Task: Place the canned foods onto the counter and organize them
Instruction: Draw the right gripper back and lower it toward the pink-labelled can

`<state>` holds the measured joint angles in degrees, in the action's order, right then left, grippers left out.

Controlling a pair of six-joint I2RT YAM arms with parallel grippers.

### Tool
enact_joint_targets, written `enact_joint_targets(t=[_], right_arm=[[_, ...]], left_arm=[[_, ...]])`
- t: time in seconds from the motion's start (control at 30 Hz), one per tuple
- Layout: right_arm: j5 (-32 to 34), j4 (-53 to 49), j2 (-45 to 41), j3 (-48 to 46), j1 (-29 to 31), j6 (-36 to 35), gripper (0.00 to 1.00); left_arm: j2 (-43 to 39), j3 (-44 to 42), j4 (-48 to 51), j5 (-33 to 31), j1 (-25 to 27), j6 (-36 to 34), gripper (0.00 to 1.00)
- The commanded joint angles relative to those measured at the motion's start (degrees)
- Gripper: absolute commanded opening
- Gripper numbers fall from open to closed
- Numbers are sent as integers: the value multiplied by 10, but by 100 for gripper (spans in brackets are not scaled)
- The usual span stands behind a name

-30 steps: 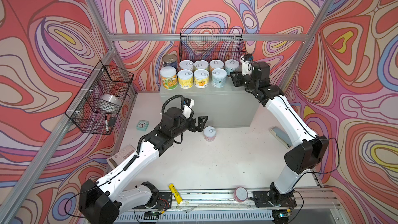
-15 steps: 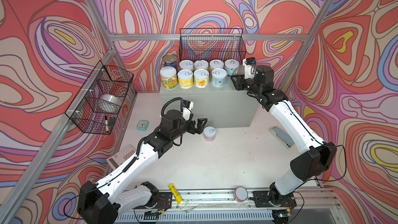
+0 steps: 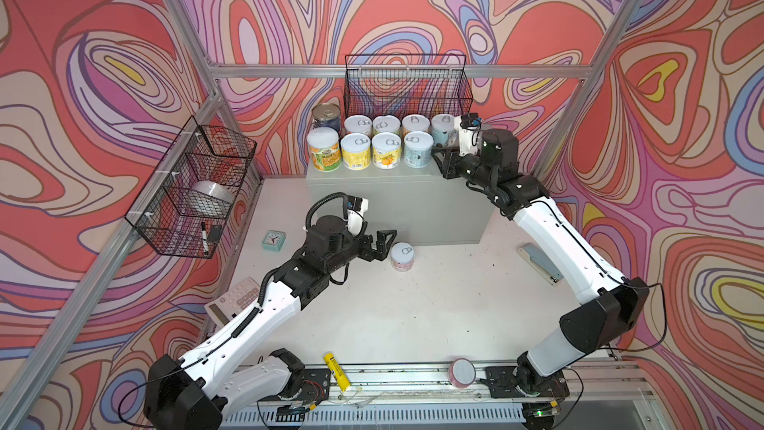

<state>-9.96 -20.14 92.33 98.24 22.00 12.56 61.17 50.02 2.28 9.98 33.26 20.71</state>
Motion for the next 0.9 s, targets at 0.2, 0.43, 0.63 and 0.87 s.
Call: enact_joint_targets(t=[0.2, 0.43, 0.63, 0.87], right_arm=[[56, -18, -23, -23, 4, -13, 33], [48, -33, -115, -120, 39, -47, 59], [118, -31, -217, -225, 126, -68, 69], [85, 58, -301, -381, 152, -11, 79]], left_arm=[[-18, -12, -2, -13, -4, 6, 99], [-24, -35, -9, -21, -4, 7, 100], [-39, -63, 0, -36, -4, 3, 100], [-59, -94, -17, -59, -4, 17, 100]])
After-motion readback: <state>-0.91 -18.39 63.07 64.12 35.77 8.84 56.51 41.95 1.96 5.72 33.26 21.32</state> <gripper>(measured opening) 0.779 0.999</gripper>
